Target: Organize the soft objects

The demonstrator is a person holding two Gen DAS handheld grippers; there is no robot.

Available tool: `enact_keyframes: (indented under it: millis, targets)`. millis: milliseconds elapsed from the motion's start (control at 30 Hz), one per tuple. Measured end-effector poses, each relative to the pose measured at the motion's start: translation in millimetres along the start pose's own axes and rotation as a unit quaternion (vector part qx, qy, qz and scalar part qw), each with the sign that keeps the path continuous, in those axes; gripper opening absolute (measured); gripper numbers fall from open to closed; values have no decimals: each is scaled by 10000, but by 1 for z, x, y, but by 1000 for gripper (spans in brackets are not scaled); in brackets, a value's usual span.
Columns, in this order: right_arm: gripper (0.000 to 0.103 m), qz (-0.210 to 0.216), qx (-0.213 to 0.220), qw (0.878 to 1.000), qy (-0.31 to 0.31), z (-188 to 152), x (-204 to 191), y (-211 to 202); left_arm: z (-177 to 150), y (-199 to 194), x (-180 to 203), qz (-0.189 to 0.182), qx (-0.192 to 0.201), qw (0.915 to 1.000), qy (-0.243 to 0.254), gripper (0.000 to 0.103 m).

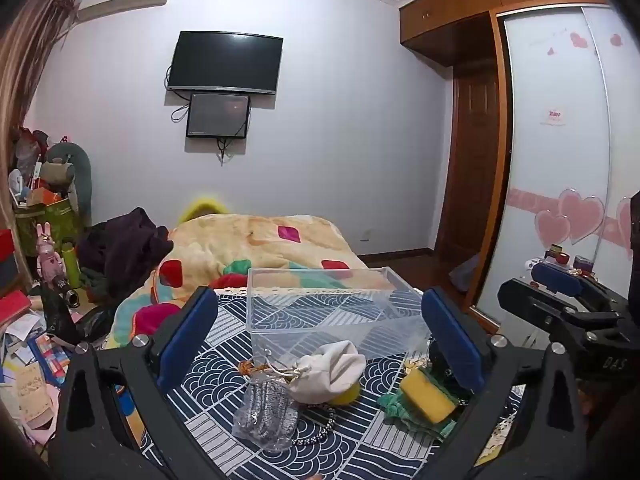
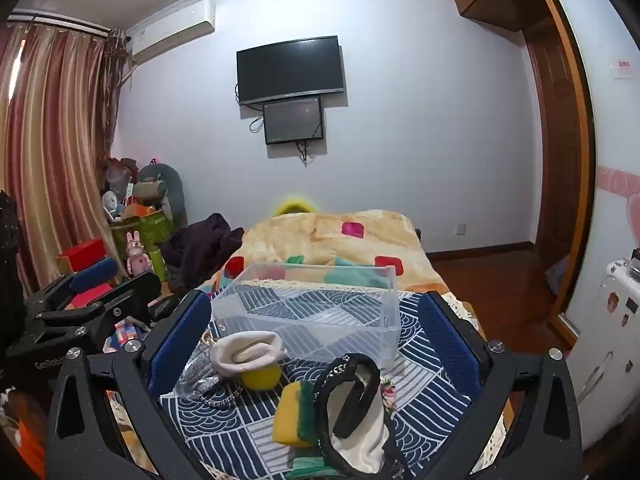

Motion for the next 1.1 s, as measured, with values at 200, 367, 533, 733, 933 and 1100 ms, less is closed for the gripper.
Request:
enact_keyframes:
  millis: [200,367,533,733,933,1100]
  targets:
    - [103,20,19,10000,4,0,0,-1,3,-1,2,95,63,9999,91,103]
    - [103,26,27,10000,22,0,0,-1,5,-8,3,-63,151,9999,14,103]
    - [103,33,28,10000,1,3,-1,-3,6,-12,6,-39,206,9997,81,103]
    - [103,51,71,10000,-6,2,-4,-7,8,-17,8,-34,286,9995,107,103]
    - [103,55,92,9999,-26,2,-5,-8,11,-18,9,-25,308,9995,113,103]
    - [103,58,98,9999,-25,2,-5,-9,12,-19,9,-31,321,9994,104,103]
Point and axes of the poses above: each gripper's, at about its wrist camera, not at the fingertips, and y roughly the way its jaws point, x to its right, z to its top, the point moved 8 cm from there along y, roughly the way its jaws point, and after that the axes turned 2 degrees about -x, right-handed, at the moved point
